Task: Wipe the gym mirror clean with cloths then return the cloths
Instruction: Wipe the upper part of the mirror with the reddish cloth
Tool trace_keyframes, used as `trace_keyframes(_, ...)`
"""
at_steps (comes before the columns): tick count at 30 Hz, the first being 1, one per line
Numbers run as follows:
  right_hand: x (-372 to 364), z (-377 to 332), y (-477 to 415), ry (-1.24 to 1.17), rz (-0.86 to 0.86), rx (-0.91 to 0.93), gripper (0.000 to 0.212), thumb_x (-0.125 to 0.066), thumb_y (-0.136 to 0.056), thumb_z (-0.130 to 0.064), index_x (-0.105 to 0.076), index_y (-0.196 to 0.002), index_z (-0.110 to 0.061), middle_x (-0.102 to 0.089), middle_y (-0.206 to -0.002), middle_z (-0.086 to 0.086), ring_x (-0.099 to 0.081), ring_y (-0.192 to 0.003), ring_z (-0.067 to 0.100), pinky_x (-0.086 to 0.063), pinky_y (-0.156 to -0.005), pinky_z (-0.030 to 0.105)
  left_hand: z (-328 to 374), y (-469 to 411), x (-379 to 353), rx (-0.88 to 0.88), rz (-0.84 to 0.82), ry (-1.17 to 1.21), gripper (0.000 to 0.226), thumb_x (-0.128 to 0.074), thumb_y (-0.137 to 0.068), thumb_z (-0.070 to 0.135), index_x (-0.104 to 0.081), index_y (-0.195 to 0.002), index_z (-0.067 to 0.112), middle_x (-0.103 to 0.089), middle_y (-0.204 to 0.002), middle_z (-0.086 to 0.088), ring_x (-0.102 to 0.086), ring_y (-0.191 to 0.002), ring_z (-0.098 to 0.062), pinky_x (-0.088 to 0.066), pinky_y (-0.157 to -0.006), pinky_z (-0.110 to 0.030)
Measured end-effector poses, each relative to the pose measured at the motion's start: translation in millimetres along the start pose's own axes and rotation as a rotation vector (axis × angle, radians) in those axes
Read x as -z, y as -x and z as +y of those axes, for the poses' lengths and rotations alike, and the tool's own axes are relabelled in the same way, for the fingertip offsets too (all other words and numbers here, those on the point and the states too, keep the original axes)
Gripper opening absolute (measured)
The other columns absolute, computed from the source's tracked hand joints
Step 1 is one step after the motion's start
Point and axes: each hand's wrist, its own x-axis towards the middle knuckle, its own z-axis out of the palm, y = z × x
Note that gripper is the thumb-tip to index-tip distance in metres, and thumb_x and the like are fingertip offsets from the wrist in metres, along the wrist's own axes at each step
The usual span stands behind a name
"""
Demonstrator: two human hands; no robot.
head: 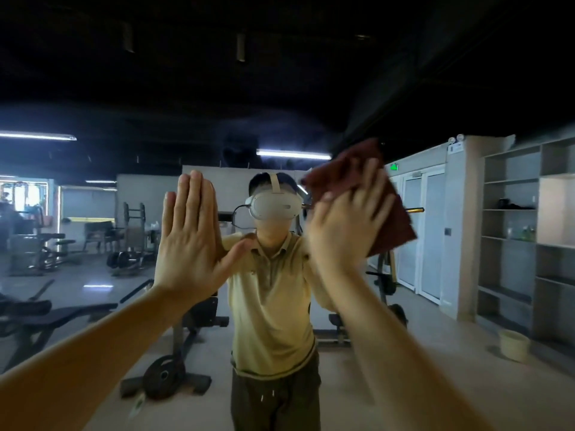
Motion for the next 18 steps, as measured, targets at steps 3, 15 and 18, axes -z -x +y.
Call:
trace_keyframes(3,-12.9,-43.0,51.5,-0.084,-0.102,0.322,0.063,-0.037,-0.108,-0.041,-0.023,-0.165,-0.017,-0.010,-0.174,0.010,0.000,-0.162,0.030,-0.004,-0.129,0.057,-2.4,0.5,3.9,-0.002,-0.001,0.100,0.099,-0.029,-0.100,0.072,0.000,-0.167,0.005,0.007,-0.176,-0.012,0.005,-0.163,-0.029,0.002,-0.131,-0.048)
trace_keyframes(15,23.2,93.5,8.8,0.000,-0.068,-0.006,0.065,-0.031,-0.107,-0.039,-0.025,-0.164,-0.008,-0.014,-0.173,0.015,-0.010,-0.160,0.034,-0.012,-0.127,0.060,35.8,-0.3,4.8,0.224,-0.114,-0.128,0.111,-0.027,-0.097,0.081,0.012,-0.164,0.002,0.015,-0.174,-0.017,0.014,-0.162,-0.027,-0.003,-0.132,-0.051)
trace_keyframes(18,13.1,30.2,51.3,-0.137,-0.086,0.038,0.061,-0.023,-0.112,-0.037,-0.016,-0.165,-0.010,-0.005,-0.174,0.014,-0.002,-0.161,0.032,-0.004,-0.129,0.059,40.4,-3.3,13.0,0.256,-0.185,-0.152,0.110,-0.016,-0.096,0.084,0.014,-0.164,0.003,0.017,-0.174,-0.015,0.017,-0.161,-0.026,0.002,-0.132,-0.047)
